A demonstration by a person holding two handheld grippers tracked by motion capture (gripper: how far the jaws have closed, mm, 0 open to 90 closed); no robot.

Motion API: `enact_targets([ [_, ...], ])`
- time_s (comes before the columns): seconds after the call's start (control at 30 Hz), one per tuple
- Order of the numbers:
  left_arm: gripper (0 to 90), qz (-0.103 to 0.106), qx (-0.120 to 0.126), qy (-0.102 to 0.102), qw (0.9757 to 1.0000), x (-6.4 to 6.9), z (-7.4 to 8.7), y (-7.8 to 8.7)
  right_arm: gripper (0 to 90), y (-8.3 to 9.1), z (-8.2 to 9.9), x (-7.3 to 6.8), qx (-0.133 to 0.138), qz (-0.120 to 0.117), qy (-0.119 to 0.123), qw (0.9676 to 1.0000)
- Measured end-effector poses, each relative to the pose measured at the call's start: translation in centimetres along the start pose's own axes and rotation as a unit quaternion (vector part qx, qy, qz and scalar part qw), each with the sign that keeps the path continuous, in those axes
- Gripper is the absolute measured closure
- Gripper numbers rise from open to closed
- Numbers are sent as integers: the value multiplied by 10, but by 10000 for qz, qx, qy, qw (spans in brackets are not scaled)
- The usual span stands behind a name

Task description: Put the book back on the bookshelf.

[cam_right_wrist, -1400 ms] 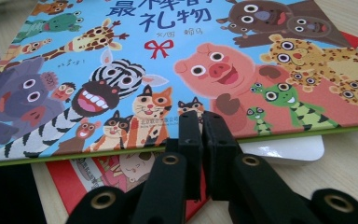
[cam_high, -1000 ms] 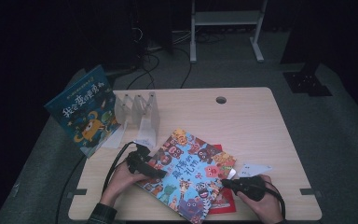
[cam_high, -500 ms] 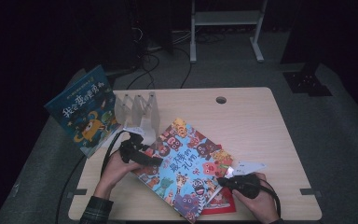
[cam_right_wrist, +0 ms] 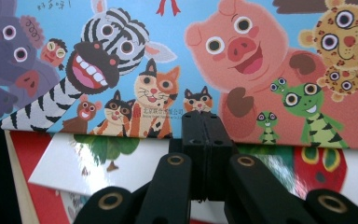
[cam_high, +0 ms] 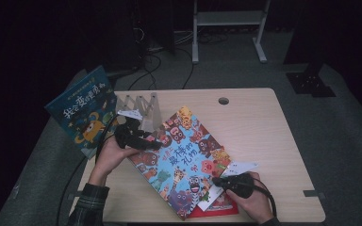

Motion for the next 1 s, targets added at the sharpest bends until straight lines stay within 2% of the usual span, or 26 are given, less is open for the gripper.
enact_targets([
  [0.17, 545, -36, 59, -69, 10000, 3, -11, 7, 887, -8, -4, -3, -3, -4, 60, 10000],
  [0.33, 567, 63, -44, -17, 10000, 8, -15, 9, 887, -12, -5, -4, 2, 32, 117, 9999],
  [0.47, 567, 214, -231, 103, 9995, 12, -12, 5, 888, -14, -6, -5, 11, 82, 119, 9999],
  [0.6, 580, 259, -324, 182, 9990, 13, -12, 6, 888, -14, -6, -5, 23, 121, 154, 9998],
  [0.7, 599, 309, -422, 171, 9985, 16, -19, 7, 888, -16, -7, -6, 41, 110, 148, 9998],
  [0.87, 647, 328, -528, 47, 9981, 20, -35, 10, 890, -25, -10, -10, 80, 73, 158, 9998],
  [1.0, 675, 317, -761, -139, 9965, 28, -48, 11, 890, -33, -14, -11, 129, -1, 96, 9999],
])
Point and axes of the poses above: each handheld gripper's, and its own axes: y roughly backward along the jaws, z roughly out of its underside, x roughly to its right, the point moved 9 cm from there along -y, roughly forward along the jaws, and after that the axes turned 13 degrees about x, right-handed, at the moved point
